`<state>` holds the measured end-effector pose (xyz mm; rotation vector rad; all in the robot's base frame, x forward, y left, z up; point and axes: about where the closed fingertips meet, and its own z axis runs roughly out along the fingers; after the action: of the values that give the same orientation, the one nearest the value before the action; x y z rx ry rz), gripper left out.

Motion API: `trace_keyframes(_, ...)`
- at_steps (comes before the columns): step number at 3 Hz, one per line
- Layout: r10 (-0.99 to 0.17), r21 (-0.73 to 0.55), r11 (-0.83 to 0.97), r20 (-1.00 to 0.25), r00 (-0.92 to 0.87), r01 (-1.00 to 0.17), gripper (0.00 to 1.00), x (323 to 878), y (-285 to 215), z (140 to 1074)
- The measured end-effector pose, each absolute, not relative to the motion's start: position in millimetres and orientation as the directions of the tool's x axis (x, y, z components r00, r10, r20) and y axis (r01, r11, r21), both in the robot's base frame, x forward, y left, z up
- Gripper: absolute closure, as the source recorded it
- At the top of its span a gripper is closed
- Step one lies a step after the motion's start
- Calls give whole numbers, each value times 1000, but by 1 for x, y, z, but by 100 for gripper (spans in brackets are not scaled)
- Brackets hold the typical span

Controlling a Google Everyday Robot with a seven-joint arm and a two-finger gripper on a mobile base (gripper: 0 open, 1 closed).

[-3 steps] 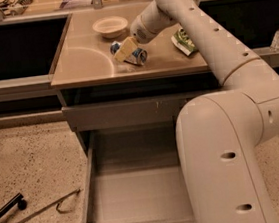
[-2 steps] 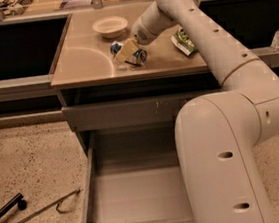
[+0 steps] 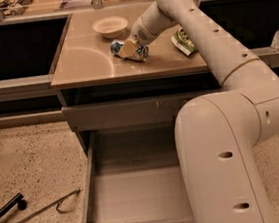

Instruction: Place redbull can into middle drawer

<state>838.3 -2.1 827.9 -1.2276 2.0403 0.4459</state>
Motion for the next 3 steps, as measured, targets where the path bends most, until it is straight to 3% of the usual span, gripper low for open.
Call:
trace_keyframes(1,-655,-63,428,-709,-261,-902,87,820,-4,827)
trace_keyframes(2,-651,-55,368,-728,-215,-928,100,786,-14,831)
trace_keyframes(3,-638,-89,326,-756,-150,-941,100,749,-18,837)
